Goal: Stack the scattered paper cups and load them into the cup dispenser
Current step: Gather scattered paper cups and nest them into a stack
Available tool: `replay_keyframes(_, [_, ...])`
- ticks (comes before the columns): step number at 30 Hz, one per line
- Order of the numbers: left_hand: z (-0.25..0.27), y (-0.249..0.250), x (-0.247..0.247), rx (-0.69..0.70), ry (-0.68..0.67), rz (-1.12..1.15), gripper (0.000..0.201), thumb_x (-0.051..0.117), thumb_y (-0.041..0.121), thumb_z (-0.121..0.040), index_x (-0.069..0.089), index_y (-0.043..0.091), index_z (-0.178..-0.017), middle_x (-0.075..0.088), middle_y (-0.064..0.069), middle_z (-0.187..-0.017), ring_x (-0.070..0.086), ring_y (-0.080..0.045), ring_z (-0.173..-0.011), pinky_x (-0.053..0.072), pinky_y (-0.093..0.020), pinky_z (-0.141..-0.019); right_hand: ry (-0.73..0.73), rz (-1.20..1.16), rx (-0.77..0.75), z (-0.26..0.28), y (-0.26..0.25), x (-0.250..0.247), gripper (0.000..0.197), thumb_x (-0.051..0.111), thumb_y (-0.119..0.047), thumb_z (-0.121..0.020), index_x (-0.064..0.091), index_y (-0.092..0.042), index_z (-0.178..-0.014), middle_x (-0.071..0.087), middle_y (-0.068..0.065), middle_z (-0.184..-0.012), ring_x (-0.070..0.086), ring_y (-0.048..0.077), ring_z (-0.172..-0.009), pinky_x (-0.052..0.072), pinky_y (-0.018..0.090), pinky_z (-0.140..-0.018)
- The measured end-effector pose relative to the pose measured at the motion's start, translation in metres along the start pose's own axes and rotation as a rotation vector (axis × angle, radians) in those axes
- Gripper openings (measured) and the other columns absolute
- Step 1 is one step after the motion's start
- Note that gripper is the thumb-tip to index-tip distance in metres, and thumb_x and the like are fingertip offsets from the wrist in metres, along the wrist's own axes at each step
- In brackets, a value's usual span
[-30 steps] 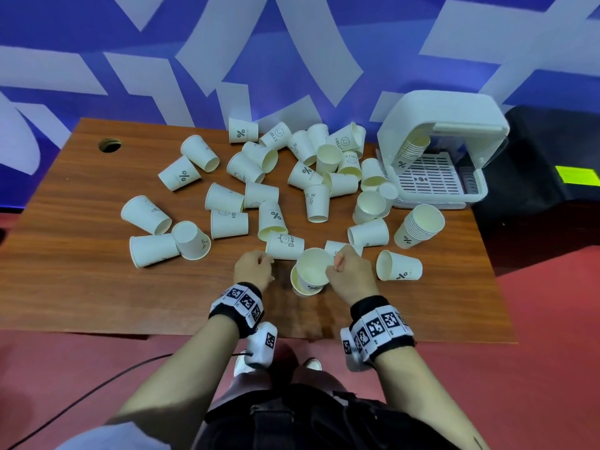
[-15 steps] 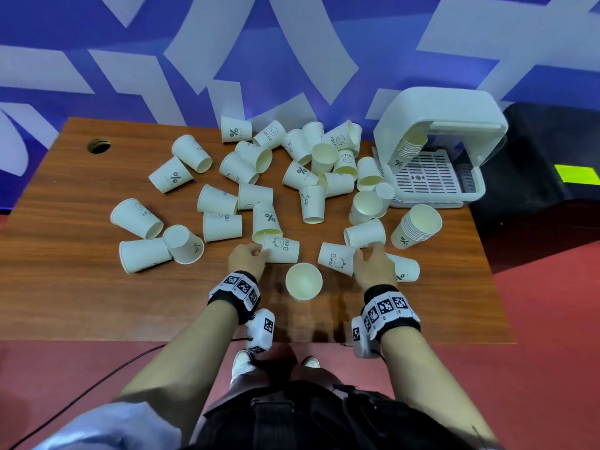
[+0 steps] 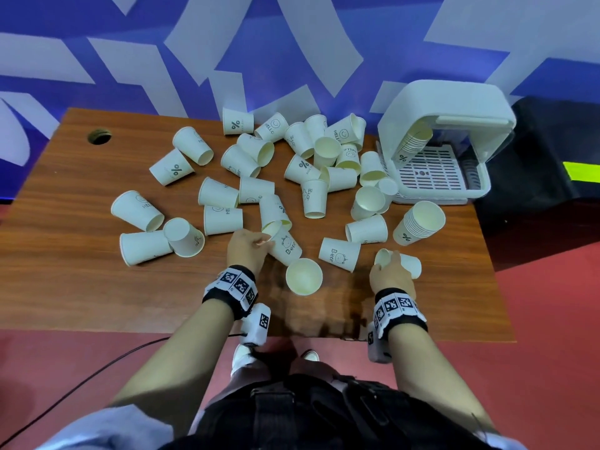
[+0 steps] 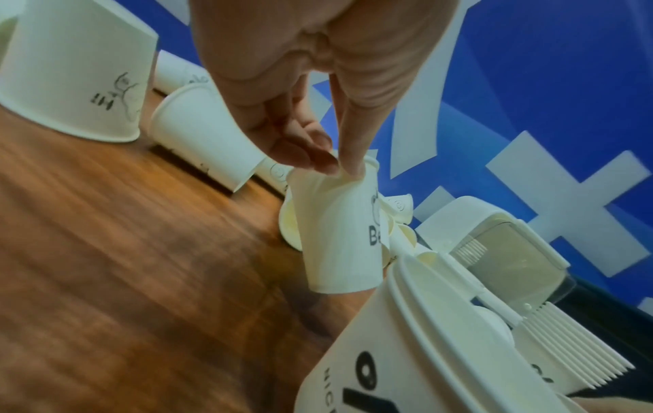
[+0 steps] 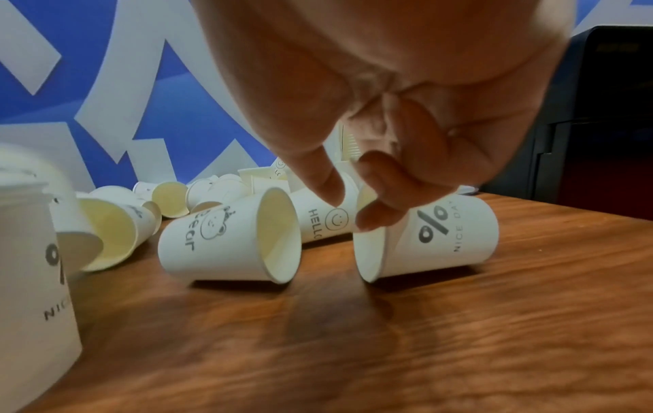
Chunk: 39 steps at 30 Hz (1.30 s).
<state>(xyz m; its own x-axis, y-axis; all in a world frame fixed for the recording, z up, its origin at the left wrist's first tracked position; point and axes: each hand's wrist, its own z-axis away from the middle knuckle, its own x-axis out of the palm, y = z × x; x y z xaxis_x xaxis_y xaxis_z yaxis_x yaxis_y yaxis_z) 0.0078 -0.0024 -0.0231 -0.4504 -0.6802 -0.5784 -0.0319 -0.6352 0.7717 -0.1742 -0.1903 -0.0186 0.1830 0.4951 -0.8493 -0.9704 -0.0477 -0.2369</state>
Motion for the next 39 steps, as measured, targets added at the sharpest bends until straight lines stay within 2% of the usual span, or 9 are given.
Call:
replay_keyframes(7, [0.020, 0.002, -0.021, 0.253, 0.023, 0.171, 0.015, 0.075, 0.008, -0.076, 0.072, 0.002, -0.089, 0.051, -0.005, -0.089, 0.052, -0.002, -0.073, 0.042, -0.002, -0.070, 0.021, 0.099, -0.021, -0.002, 0.010, -0.001, 0.060, 0.037, -0.024, -0.098, 0.013, -0.030, -0.153, 0.061, 0.020, -0.118, 0.060, 0.038, -0.107, 0.047, 0.042, -0.076])
replay_keyframes(14, [0.046, 0.007, -0.031, 0.396, -0.090, 0.298, 0.016, 0.077, 0.004, -0.072, 0.074, 0.012, -0.086, 0.054, 0.006, -0.085, 0.055, 0.004, -0.079, 0.046, -0.007, -0.073, 0.062, 0.078, 0.008, 0.005, 0.016, -0.013, 0.052, 0.038, -0.023, -0.098, 0.028, -0.030, -0.149, 0.060, 0.018, -0.122, 0.058, 0.037, -0.111, 0.044, 0.039, -0.076])
replay_keyframes(19, [0.057, 0.007, -0.031, 0.532, -0.186, 0.182, 0.013, 0.078, 0.006, -0.070, 0.076, 0.014, -0.080, 0.056, 0.001, -0.083, 0.054, 0.002, -0.079, 0.041, -0.007, -0.071, 0.161, 0.055, -0.021, 0.014, 0.013, -0.025, 0.029, 0.043, -0.022, -0.093, 0.058, -0.015, -0.116, 0.065, 0.016, -0.108, 0.063, 0.037, -0.097, 0.048, 0.038, -0.073])
replay_keyframes(24, [0.061, 0.001, -0.027, 0.551, -0.265, 0.061, 0.009, 0.079, 0.007, -0.069, 0.076, 0.010, -0.078, 0.055, -0.003, -0.083, 0.053, -0.003, -0.076, 0.041, -0.006, -0.066, 0.242, -0.027, -0.091, 0.031, 0.001, -0.050, 0.024, 0.047, -0.021, -0.088, 0.063, -0.013, -0.104, 0.066, 0.016, -0.101, 0.062, 0.037, -0.090, 0.042, 0.035, -0.069])
replay_keyframes(27, [0.063, -0.002, -0.022, 0.547, -0.324, 0.011, 0.010, 0.077, 0.002, -0.070, 0.074, 0.008, -0.077, 0.053, -0.001, -0.084, 0.056, -0.013, -0.076, 0.046, -0.017, -0.070, 0.244, -0.123, -0.198, 0.038, -0.009, -0.063, 0.022, 0.047, -0.021, -0.087, 0.063, -0.012, -0.098, 0.064, 0.014, -0.094, 0.053, 0.032, -0.080, 0.042, 0.033, -0.067])
replay_keyframes(29, [0.064, -0.002, -0.020, 0.519, -0.352, 0.008, 0.010, 0.073, -0.001, -0.072, 0.074, 0.007, -0.078, 0.054, -0.005, -0.087, 0.056, -0.019, -0.077, 0.047, -0.021, -0.070, 0.195, -0.237, -0.298, 0.042, -0.015, -0.067, 0.023, 0.047, -0.020, -0.087, 0.065, -0.013, -0.100, 0.066, 0.012, -0.091, 0.051, 0.028, -0.080, 0.039, 0.029, -0.068])
replay_keyframes(33, [0.062, -0.004, -0.019, 0.496, -0.303, -0.005, 0.010, 0.066, 0.003, -0.080, 0.073, 0.009, -0.082, 0.055, -0.003, -0.088, 0.050, -0.009, -0.072, 0.038, -0.007, -0.068, 0.056, -0.450, -0.453, 0.044, -0.028, -0.065, 0.025, 0.050, -0.019, -0.085, 0.067, -0.013, -0.102, 0.070, 0.011, -0.076, 0.062, 0.019, -0.076, 0.045, 0.030, -0.069])
replay_keyframes(37, [0.053, -0.010, -0.023, 0.426, -0.211, -0.028, 0.013, 0.061, 0.007, -0.084, 0.073, 0.012, -0.087, 0.054, 0.007, -0.082, 0.048, 0.001, -0.068, 0.034, -0.004, -0.066, -0.186, -0.487, -0.523, 0.054, -0.041, -0.051, 0.019, 0.050, -0.010, -0.088, 0.065, -0.012, -0.099, 0.065, 0.007, -0.063, 0.057, 0.002, -0.043, 0.041, 0.017, -0.049])
replay_keyframes(39, [0.050, -0.014, -0.023, 0.377, -0.196, -0.005, 0.013, 0.061, 0.007, -0.084, 0.073, 0.013, -0.086, 0.053, 0.009, -0.079, 0.049, 0.003, -0.068, 0.034, -0.004, -0.067, -0.276, -0.465, -0.537, 0.060, -0.045, -0.039, 0.018, 0.050, -0.010, -0.088, 0.065, -0.013, -0.097, 0.064, 0.005, -0.060, 0.057, 0.001, -0.043, 0.041, 0.017, -0.050])
